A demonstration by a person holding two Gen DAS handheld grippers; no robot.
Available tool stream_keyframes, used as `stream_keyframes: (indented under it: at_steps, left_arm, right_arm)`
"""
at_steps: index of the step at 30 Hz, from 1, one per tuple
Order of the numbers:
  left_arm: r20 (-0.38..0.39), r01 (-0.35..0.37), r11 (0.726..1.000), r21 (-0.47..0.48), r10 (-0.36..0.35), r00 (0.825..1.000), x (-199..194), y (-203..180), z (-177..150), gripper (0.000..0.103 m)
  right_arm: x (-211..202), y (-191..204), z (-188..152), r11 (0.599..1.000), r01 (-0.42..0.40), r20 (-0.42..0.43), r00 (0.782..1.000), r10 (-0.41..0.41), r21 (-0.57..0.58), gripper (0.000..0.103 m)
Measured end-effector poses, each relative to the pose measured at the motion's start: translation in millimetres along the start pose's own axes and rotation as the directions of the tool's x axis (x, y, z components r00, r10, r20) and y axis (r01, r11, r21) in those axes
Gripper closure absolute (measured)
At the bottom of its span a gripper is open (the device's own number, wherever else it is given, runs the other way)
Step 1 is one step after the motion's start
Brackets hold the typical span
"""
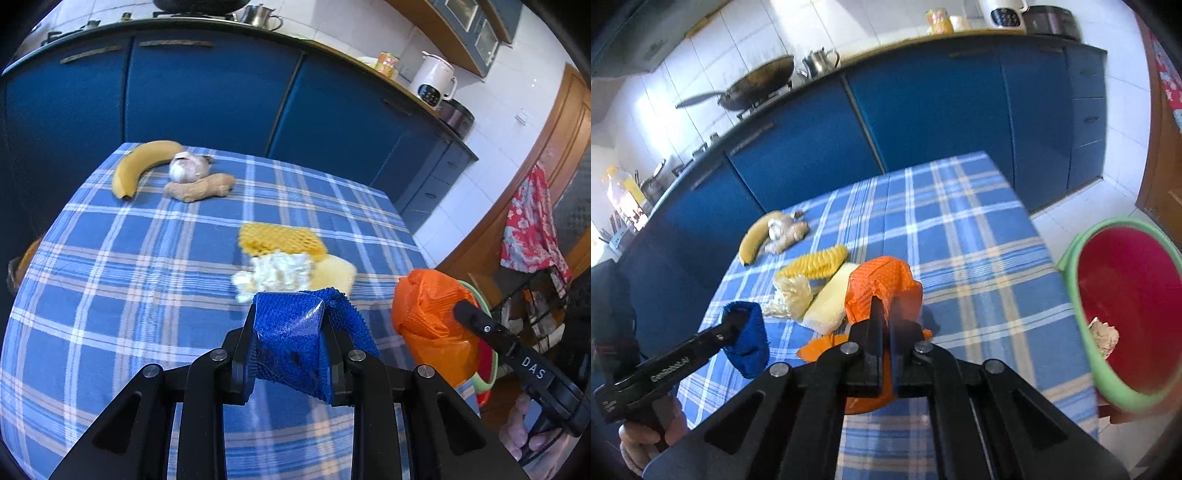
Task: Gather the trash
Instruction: 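Carry cloth and orange bag over the red bucket and open both tools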
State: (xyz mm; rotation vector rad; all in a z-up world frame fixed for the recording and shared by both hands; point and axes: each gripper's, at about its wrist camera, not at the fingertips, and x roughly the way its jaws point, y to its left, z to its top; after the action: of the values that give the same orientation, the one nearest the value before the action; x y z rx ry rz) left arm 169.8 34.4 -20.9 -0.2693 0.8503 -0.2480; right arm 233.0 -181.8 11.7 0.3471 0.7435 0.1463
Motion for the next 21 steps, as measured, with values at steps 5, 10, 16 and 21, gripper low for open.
stream_keyframes:
  at_steps: [5,10,16,21]
  left_arm:
    - [-0.007,0.027,0.999,0.035,-0.027,1.0,-1.1,-22.1,-1.0,0.076]
    - [-0.025,0.061,0.995,0.077,-0.059,0.998,3.5,-49.7,-2.6,0.076]
    - [-0.052,0.111,0.985,0.135,-0.105,0.993,13.4,-90.9,-3.5,0.076]
    - [-0.085,0.159,0.969,0.189,-0.145,0.986,26.7,-130.7,-6.6,0.076]
  right_arm:
    - [-25.6,-12.9,0.2,1.0,0.013,0.046,0.999,-0.014,0.027,0.099]
    - [-51.7,-35.4,-0.1,0.997,0.039,0.096,0.994,-0.045,0.066,0.099]
    - [-81.3,-70.6,-2.0,0.988,0.097,0.142,0.983,-0.113,0.117,0.099]
    - [-100.1,-107.7,-6.8,0.973,0.154,0.156,0.971,-0.181,0.172,0.099]
